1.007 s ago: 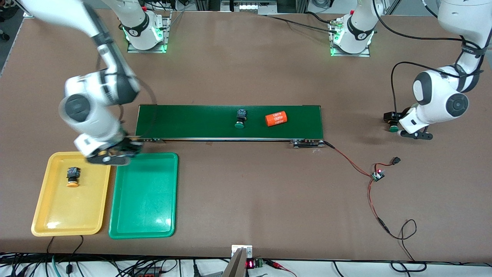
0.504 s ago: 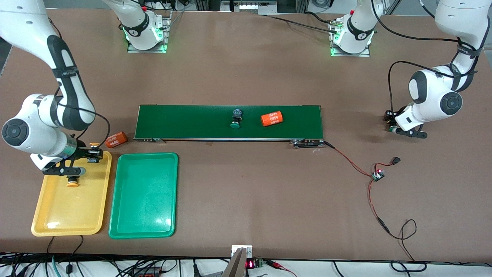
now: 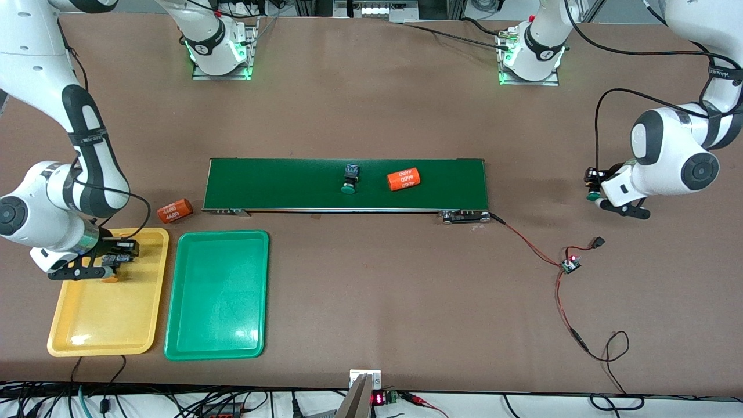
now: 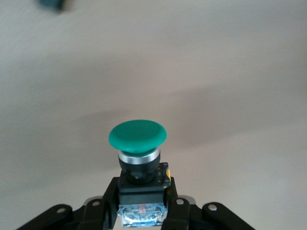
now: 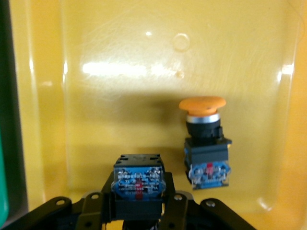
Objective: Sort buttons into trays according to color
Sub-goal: 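Release the button in the yellow tray while the left gripper grasps the green button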
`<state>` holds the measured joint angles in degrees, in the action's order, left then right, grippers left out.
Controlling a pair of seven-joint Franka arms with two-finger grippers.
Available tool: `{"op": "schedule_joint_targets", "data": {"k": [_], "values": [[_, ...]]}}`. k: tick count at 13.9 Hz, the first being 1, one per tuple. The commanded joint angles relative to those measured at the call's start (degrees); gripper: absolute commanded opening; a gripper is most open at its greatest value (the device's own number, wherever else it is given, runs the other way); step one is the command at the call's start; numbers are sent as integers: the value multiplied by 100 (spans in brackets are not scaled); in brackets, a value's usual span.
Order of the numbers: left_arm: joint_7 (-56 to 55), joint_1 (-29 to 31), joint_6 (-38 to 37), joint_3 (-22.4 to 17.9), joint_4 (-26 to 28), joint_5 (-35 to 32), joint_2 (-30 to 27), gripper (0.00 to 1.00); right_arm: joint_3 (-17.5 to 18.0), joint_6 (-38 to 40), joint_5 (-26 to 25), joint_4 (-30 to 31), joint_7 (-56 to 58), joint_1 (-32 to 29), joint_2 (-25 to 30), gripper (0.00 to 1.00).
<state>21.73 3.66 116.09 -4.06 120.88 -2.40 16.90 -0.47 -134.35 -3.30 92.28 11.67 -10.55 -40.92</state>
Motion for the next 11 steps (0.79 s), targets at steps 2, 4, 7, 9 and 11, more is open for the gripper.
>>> {"op": "schedule_joint_targets", "data": {"k": [2, 4, 7, 9, 11], "values": [[-167, -32, -553, 992, -450, 29, 15, 24, 3, -100, 76, -273, 134, -9, -258, 50], [-955, -58, -518, 1511, -539, 326, 68, 24, 3, -91, 110, -264, 134, -9, -232, 75], [-2370, -251, -115, 2310, -618, 539, 331, 24, 20, 101, 137, -80, 143, 44, 30, 84], [-2961, -357, 272, 2672, -609, 539, 507, 24, 125, 627, 163, 314, -15, 149, 608, 84], [-3471, -454, 545, 2936, -574, 539, 604, 25, 415, 805, 540, 998, -374, 158, 1302, 84]]}}
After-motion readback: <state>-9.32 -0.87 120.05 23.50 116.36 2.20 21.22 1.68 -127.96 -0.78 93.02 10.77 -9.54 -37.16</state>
